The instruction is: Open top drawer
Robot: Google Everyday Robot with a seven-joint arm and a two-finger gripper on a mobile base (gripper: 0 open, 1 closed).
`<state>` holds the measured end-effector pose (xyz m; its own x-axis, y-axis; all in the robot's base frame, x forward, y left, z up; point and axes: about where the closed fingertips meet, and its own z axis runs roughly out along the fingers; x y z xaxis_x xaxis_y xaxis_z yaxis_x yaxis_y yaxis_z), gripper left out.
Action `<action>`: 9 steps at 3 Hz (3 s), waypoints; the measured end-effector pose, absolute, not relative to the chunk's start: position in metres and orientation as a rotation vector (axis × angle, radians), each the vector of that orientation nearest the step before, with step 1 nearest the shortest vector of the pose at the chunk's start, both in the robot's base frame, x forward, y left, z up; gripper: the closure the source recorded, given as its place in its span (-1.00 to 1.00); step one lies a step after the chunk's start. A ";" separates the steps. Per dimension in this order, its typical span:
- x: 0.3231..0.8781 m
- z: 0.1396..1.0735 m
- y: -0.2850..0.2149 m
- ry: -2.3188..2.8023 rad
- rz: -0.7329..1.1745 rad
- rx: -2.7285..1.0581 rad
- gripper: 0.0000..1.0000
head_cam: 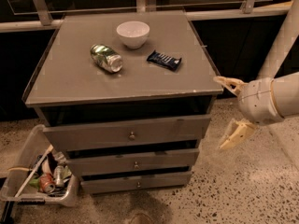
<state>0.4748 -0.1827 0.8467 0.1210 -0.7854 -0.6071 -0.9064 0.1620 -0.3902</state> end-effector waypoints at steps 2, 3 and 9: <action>0.476 0.834 -0.175 1.684 0.242 -1.652 -1.00; 0.482 0.801 -0.169 1.713 0.331 -1.601 -1.00; 0.565 0.682 -0.136 1.773 0.499 -1.527 -1.00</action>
Offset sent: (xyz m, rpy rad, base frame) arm 0.0034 0.0129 -0.0292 0.0194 0.0722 0.0318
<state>0.5653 -0.1360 0.6818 -0.0265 -0.6775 -0.7351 -0.9614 0.2188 -0.1670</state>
